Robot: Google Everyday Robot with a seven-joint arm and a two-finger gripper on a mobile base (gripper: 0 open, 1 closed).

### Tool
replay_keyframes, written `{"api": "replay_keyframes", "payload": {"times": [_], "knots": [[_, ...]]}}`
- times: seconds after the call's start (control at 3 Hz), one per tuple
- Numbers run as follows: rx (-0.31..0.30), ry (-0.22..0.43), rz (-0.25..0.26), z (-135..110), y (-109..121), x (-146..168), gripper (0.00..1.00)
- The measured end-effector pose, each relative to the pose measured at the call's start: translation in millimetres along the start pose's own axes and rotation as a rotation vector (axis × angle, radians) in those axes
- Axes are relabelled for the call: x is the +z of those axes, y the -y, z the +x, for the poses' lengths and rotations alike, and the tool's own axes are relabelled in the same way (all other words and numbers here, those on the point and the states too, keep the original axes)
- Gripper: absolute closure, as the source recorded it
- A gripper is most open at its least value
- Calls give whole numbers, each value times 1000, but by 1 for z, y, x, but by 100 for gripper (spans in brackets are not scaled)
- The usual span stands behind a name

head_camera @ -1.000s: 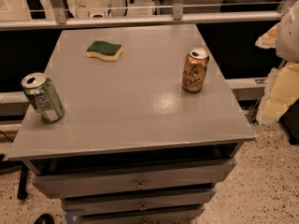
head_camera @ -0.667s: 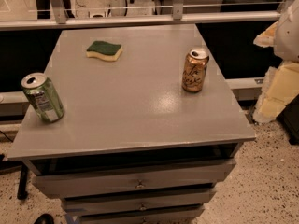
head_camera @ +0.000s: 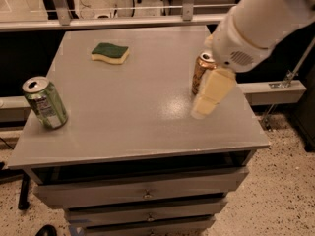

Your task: Pick sponge

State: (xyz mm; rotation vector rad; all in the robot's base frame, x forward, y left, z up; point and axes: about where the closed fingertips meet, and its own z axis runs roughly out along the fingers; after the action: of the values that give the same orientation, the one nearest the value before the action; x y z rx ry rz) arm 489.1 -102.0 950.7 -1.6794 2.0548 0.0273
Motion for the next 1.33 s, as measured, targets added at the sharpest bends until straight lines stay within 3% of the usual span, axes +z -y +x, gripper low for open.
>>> {"api": "replay_keyframes", "payload": {"times": [0.33,0.67,1.33], "knots": [[-12,117,11,-72,8,45,0],[19,188,34,-132,18,69,0],[33,207,49,-135,20,70,0]]}}
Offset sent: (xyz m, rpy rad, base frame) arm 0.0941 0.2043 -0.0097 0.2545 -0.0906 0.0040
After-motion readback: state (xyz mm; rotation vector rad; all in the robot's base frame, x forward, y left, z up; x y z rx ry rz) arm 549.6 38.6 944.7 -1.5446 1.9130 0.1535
